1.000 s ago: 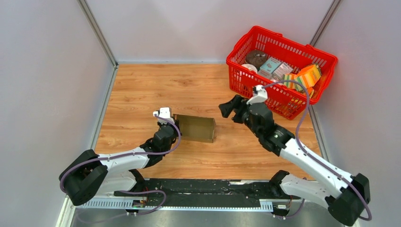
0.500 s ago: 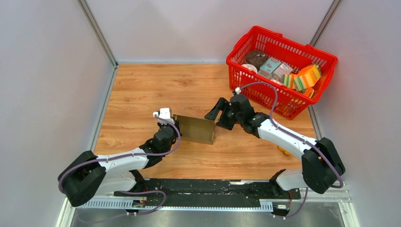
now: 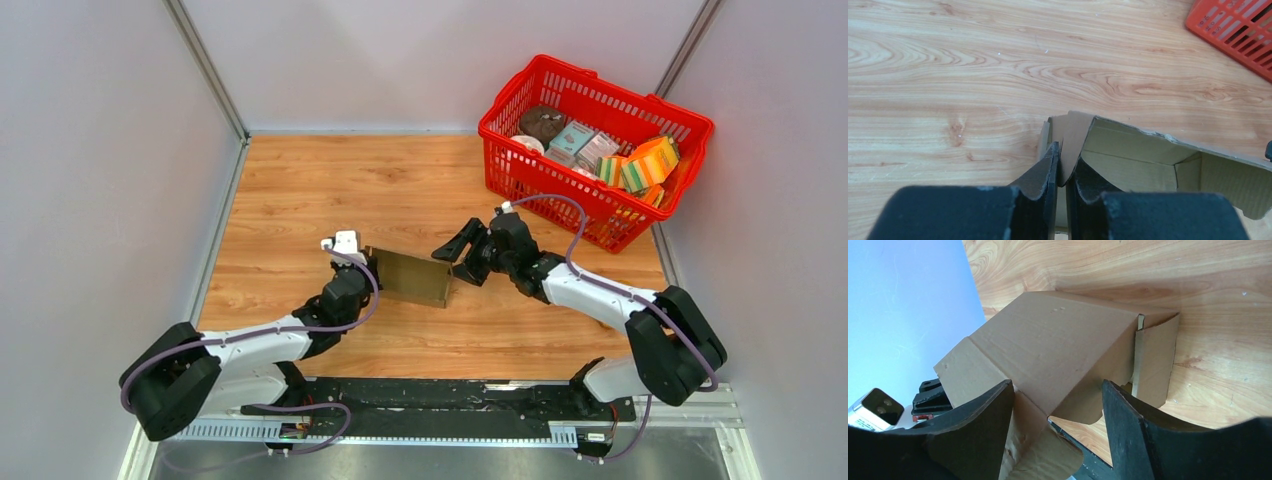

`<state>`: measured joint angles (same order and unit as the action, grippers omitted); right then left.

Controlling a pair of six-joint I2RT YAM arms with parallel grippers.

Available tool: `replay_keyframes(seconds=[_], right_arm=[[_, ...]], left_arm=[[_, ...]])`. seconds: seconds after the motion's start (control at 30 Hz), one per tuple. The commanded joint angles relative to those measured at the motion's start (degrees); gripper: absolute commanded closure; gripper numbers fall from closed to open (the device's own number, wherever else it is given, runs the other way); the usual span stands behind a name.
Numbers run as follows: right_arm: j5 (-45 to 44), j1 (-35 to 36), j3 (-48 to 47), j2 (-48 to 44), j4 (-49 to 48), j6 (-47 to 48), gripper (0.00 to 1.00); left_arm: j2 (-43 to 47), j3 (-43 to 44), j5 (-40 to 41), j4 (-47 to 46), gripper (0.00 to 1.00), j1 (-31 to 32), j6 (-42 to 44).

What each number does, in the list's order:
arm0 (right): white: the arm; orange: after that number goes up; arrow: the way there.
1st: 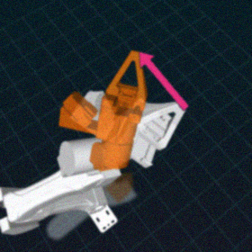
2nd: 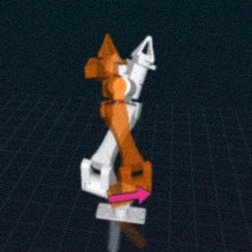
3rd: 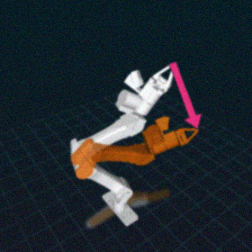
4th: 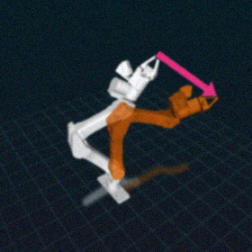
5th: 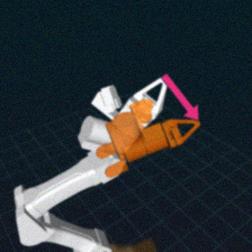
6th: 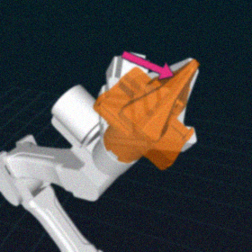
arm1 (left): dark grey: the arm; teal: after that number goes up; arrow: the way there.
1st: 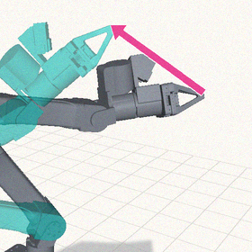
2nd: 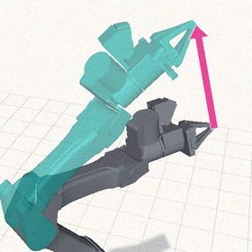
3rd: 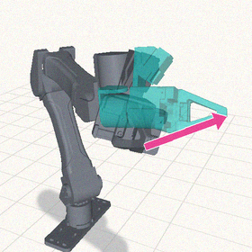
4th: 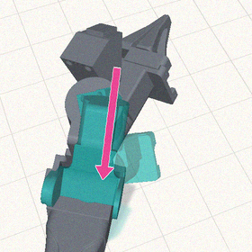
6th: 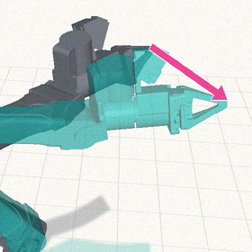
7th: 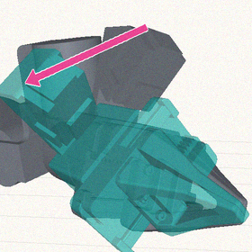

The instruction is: Fold the paper box

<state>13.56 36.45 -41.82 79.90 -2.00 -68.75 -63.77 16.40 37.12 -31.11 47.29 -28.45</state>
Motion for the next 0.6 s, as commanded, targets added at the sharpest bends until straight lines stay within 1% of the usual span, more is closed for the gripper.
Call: replay_keyframes(seconds=[0.0,0.07,0.13,0.17,0.2,0.23,0.27,0.3,0.33,0.37,0.4,0.43,0.47,0.5,0.53,0.57], right_arm=[[-0.99,0.12,0.86,-0.09,-3.89,2.47,0.33],[-2.04,0.2,1.48,-0.44,-3.89,5.02,0.35],[-3.1,0.2,1.92,-1.06,-3.54,6.25,0.35],[-3.36,0.2,1.92,-1.06,-3.36,7.65,0.36],[-3.54,0.12,1.83,-1.06,-2.93,8.28,0.36],[-3.63,0.29,1.57,-1.06,-2.75,8.89,0.36],[-3.72,0.29,1.4,-0.97,-2.66,10.03,0.36],[-3.72,0.29,1.22,-0.97,-2.31,10.74,0.36],[-3.98,0.55,0.78,-0.97,-2.13,11.35,0.36],[-3.9,0.56,0.6,-0.8,-1.87,11.88,0.36],[-3.98,0.64,0.34,-0.88,-1.61,13.45,0.36],[-4.16,0.73,-0.36,-0.88,-1.17,14.16,0.36],[-4.42,0.82,-0.63,-0.88,-0.73,14.95,0.36],[-4.6,0.99,-0.89,-1.06,-0.12,16.7,0.36],[-4.95,1.08,-1.15,-1.06,0.24,17.76,0.36],[-5.38,1.26,-1.76,-1.23,0.85,18.73,0.36]], left_arm=[[2.33,-1.11,-0.3,-0.54,0.81,0.35,-2.4],[4.51,-1.2,-0.91,1.31,0.76,0.35,-3.98],[6.63,-1.46,-1.87,5.17,0.66,0.35,-5.82],[9.68,-1.72,-3.36,6.58,0.62,0.35,-6.44],[11.54,-2.25,-4.16,10.07,0.57,0.35,-6.88],[16.09,-2.43,-4.95,12.72,0.54,0.35,-8.63],[18.48,-2.6,-6.44,15.62,0.46,0.35,-9.43],[20.85,-2.78,-7.06,21.04,0.45,0.35,-10.3],[25.75,-2.69,-9.24,24.49,0.44,0.35,-11.27],[28.23,-2.69,-10.83,27.57,0.44,0.35,-11.63],[30.78,-2.95,-12.06,33.17,0.43,0.35,-12.15],[35.77,-3.04,-15.73,35.83,0.43,0.35,-13.12],[38.43,-3.04,-17.59,38.38,0.43,0.35,-13.39],[40.98,-2.7,-19.18,43.37,0.43,0.35,-13.65],[45.96,-2.17,-21.54,46.11,0.43,0.35,-13.83],[48.28,-1.38,-22.26,48.84,0.43,0.35,-13.83]])
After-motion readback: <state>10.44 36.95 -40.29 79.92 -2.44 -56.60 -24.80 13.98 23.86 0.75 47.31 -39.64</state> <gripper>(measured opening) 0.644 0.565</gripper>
